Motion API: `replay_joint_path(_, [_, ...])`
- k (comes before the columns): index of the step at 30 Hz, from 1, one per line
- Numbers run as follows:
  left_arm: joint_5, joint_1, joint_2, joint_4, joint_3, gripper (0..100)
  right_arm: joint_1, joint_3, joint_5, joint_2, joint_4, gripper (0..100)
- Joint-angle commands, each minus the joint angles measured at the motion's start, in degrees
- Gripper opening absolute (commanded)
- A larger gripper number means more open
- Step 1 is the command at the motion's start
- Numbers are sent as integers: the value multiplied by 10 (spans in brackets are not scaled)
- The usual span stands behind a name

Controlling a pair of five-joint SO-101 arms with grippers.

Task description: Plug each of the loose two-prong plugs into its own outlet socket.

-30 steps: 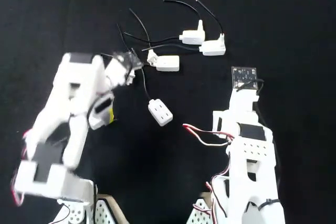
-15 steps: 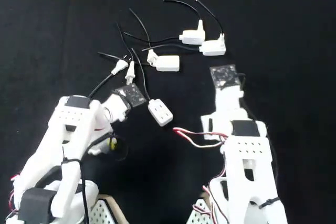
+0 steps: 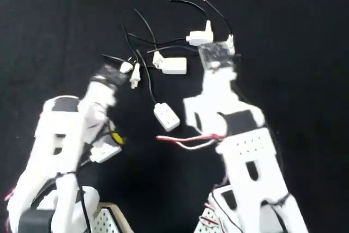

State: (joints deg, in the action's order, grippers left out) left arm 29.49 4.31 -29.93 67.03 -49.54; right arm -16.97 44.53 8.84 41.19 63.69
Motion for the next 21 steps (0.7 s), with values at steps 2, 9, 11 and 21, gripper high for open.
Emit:
replay_joint_path(2, [-23,92,-162,3,-36,251,-57,-83,62,-123,-76,15])
replay_joint_path(9, [-59,165,-439,4,-186,235,-140,-149,94,-336,-227,15])
replay_joint_path(11, [-58,180,-504,4,-228,235,-148,-181,95,-384,-229,15])
replay_joint_path(21, [-11,232,-735,83,-351,235,-149,-383,170,-560,-227,19])
